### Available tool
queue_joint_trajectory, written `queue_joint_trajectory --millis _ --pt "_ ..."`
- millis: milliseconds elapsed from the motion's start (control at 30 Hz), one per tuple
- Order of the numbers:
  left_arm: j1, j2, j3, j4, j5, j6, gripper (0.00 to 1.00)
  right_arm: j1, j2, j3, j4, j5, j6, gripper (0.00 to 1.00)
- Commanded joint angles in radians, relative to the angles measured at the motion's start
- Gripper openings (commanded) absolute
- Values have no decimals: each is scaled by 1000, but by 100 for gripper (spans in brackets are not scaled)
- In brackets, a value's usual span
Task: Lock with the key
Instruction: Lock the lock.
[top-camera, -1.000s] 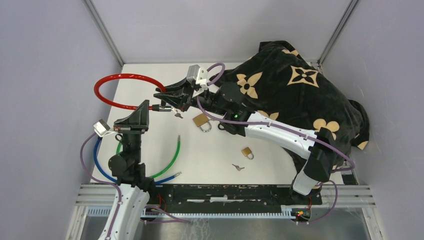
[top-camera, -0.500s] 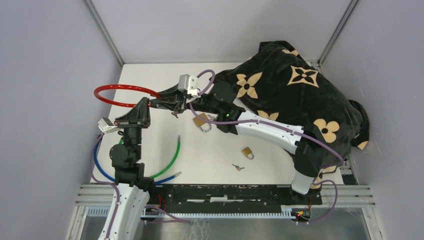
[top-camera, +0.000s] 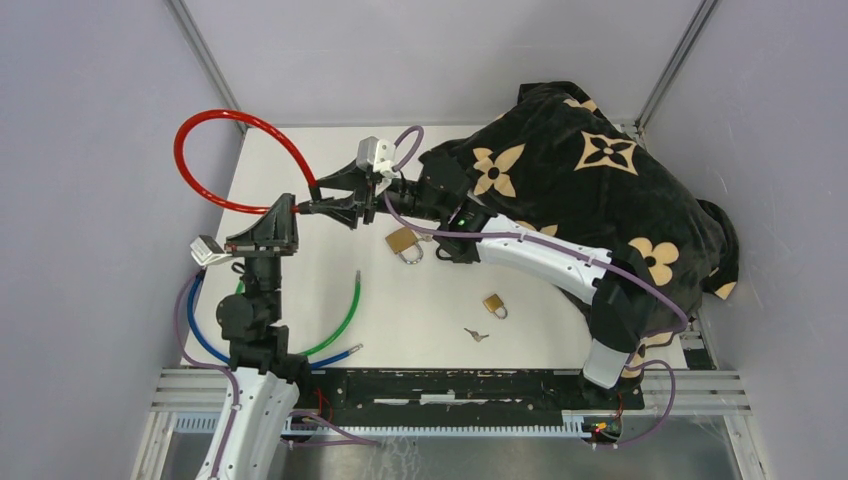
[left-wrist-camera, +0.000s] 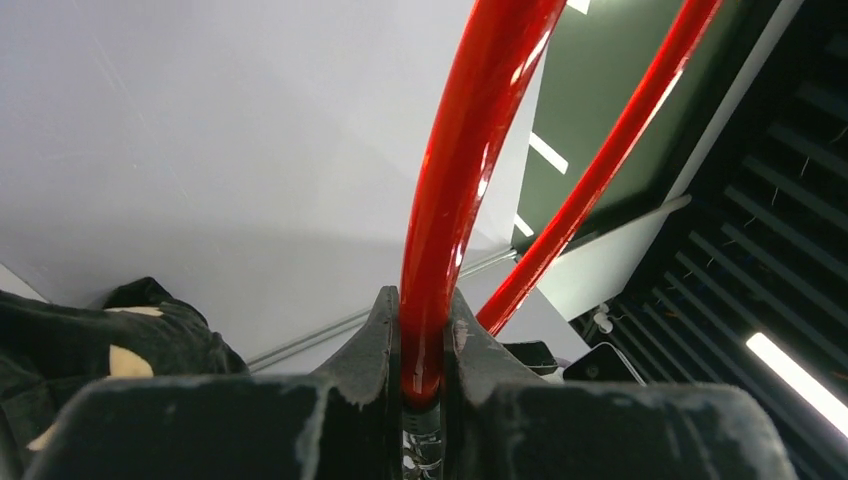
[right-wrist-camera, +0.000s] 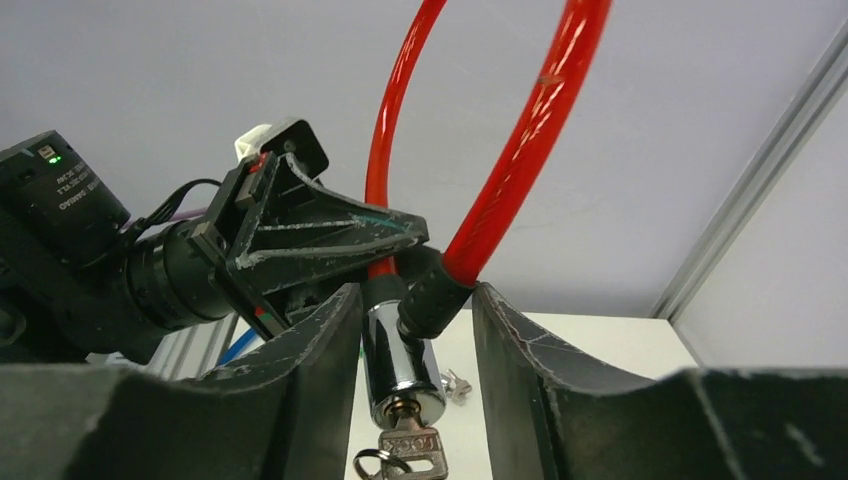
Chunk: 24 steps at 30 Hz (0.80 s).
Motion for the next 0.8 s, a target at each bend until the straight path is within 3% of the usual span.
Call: queue_joint_trajectory --millis 0,100,233,333,567,767 --pt "2 -10 36 179 3 149 2 5 -63 50 -73 -71 -1 51" --pt "2 -12 29 235 15 231 2 -3 -83 84 -166 -120 -28 58" --pt "4 -12 0 394 59 491 2 -25 -120 131 -323 -180 -98 64" --pt "3 -15 -9 430 73 577 2 -36 -129 169 -465 -223 -186 69" --pt "2 -17 -6 469 135 577 2 -127 -136 206 -550 -325 -200 73" --pt "1 -13 0 461 136 548 2 -159 -62 339 -717 -394 -206 70"
